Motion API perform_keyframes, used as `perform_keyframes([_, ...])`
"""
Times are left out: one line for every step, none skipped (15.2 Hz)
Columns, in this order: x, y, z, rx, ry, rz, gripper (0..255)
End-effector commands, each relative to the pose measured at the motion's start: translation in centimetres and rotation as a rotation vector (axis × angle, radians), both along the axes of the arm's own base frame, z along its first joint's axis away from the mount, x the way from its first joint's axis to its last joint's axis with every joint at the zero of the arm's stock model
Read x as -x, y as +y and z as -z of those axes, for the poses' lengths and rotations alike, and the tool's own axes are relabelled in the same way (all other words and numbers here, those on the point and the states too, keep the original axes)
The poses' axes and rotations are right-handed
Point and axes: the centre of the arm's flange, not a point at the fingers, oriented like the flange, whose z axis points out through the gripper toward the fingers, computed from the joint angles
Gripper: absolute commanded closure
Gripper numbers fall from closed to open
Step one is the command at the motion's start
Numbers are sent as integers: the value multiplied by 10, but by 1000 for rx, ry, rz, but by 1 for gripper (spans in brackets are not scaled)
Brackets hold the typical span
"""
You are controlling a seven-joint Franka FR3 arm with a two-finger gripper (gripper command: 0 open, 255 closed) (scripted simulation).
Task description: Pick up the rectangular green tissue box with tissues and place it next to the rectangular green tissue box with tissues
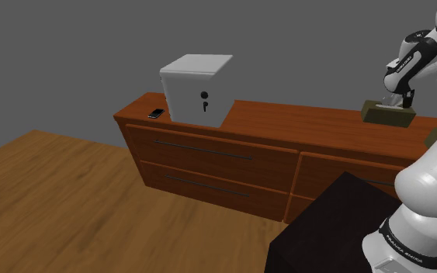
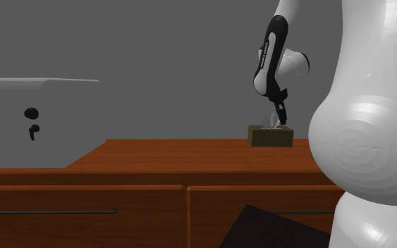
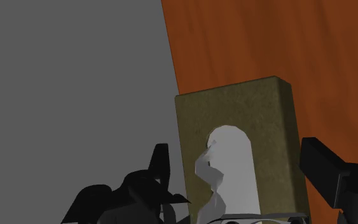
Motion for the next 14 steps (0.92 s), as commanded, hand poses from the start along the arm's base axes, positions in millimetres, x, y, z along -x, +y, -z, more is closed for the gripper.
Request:
perform_keyframes([0, 0, 0, 0, 0, 0, 0])
perform_keyframes([0, 0, 0, 0, 0, 0, 0])
perform_keyframes([-1, 7, -11, 0, 0, 0, 0])
perform_keyframes([-3, 14, -22, 0, 0, 0, 0])
perform_keyframes([-4, 21, -33, 0, 0, 0, 0])
perform_keyframes([-5, 27, -42, 0, 0, 0, 0])
perform_keyframes([-5, 27, -42, 0, 0, 0, 0])
perform_keyframes([-5, 27, -42, 0, 0, 0, 0])
perform_keyframes([-5, 27, -42, 0, 0, 0, 0])
perform_keyframes([-5, 27, -42, 0, 0, 0, 0])
perform_keyframes([-5, 27, -42, 0, 0, 0, 0])
perform_keyframes([-5, 27, -42, 0, 0, 0, 0])
perform_keyframes([-5, 27, -42, 0, 0, 0, 0])
perform_keyframes([-5, 27, -42, 0, 0, 0, 0])
